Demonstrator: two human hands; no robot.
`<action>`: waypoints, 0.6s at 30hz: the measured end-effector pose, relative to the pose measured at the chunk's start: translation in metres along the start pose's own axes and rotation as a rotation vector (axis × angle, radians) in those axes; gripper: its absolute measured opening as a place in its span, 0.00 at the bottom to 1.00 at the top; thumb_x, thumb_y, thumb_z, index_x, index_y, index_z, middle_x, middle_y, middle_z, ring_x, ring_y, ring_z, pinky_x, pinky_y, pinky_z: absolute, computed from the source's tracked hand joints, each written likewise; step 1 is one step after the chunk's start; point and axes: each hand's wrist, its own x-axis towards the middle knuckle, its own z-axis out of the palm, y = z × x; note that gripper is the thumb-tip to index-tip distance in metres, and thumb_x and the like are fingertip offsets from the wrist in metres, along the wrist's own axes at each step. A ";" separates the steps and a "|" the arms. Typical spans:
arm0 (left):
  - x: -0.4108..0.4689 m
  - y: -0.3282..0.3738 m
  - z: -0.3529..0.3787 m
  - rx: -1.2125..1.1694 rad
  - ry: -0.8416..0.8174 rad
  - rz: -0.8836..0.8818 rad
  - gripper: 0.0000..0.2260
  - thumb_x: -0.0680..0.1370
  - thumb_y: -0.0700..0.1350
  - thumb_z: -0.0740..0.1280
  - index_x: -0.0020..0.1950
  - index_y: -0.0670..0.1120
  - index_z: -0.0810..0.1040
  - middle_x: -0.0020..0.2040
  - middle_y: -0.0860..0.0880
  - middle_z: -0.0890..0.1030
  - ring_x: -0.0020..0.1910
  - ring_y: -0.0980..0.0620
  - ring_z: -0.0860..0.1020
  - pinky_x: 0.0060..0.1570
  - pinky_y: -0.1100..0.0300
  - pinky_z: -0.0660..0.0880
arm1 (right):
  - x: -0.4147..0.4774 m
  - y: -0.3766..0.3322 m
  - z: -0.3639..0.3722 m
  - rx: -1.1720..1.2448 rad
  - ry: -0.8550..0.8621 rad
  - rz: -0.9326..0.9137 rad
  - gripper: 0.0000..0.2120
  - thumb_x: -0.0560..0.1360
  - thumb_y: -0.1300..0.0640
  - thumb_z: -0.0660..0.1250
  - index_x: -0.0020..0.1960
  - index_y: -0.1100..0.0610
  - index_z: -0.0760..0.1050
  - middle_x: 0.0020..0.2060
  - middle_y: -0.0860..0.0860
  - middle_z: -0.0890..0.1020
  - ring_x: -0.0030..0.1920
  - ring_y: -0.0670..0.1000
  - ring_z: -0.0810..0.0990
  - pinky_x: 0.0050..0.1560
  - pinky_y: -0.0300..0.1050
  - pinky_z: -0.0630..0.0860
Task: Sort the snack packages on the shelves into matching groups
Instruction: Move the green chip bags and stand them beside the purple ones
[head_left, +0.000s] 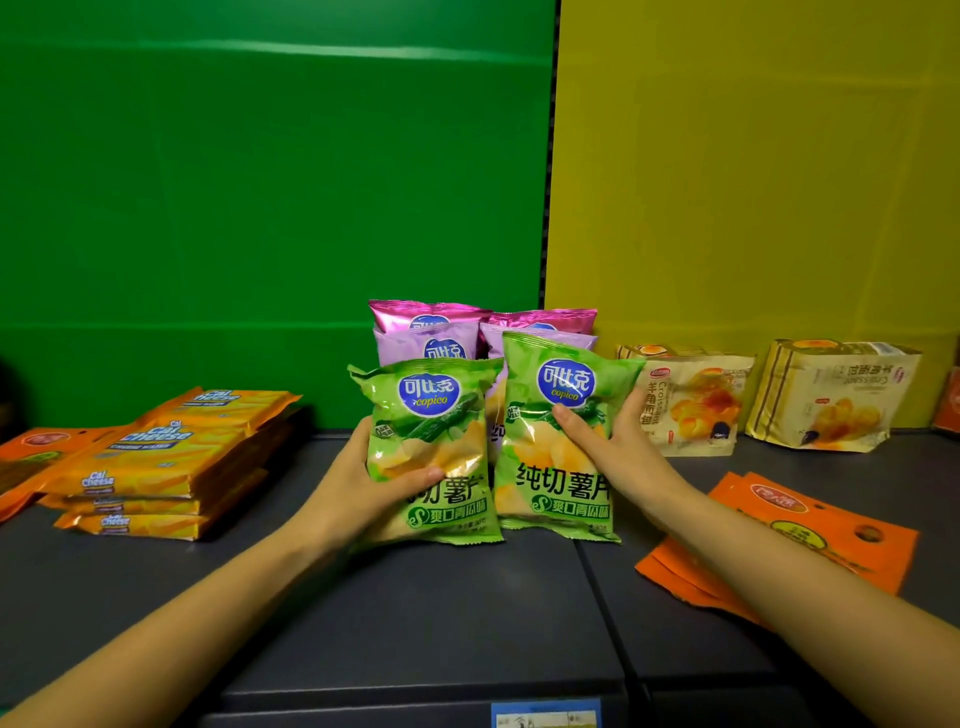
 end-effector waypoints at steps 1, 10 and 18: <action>0.001 0.000 0.001 0.008 0.007 0.002 0.45 0.49 0.58 0.81 0.63 0.49 0.72 0.57 0.47 0.83 0.56 0.48 0.81 0.58 0.49 0.76 | 0.000 0.000 -0.001 0.008 -0.003 0.004 0.53 0.71 0.41 0.66 0.74 0.56 0.28 0.77 0.49 0.53 0.75 0.51 0.57 0.75 0.50 0.58; 0.002 -0.008 0.001 0.066 0.050 -0.059 0.50 0.47 0.59 0.81 0.66 0.50 0.67 0.59 0.49 0.81 0.57 0.50 0.80 0.61 0.48 0.74 | -0.002 -0.002 -0.004 0.158 -0.026 0.112 0.52 0.67 0.49 0.73 0.75 0.51 0.38 0.62 0.44 0.65 0.61 0.45 0.67 0.59 0.39 0.66; -0.001 -0.006 -0.006 0.006 0.072 -0.094 0.49 0.45 0.59 0.82 0.64 0.52 0.68 0.61 0.49 0.79 0.59 0.49 0.79 0.62 0.46 0.73 | 0.002 0.002 -0.009 0.245 -0.014 0.165 0.53 0.55 0.45 0.79 0.70 0.46 0.50 0.64 0.50 0.74 0.59 0.51 0.77 0.54 0.44 0.73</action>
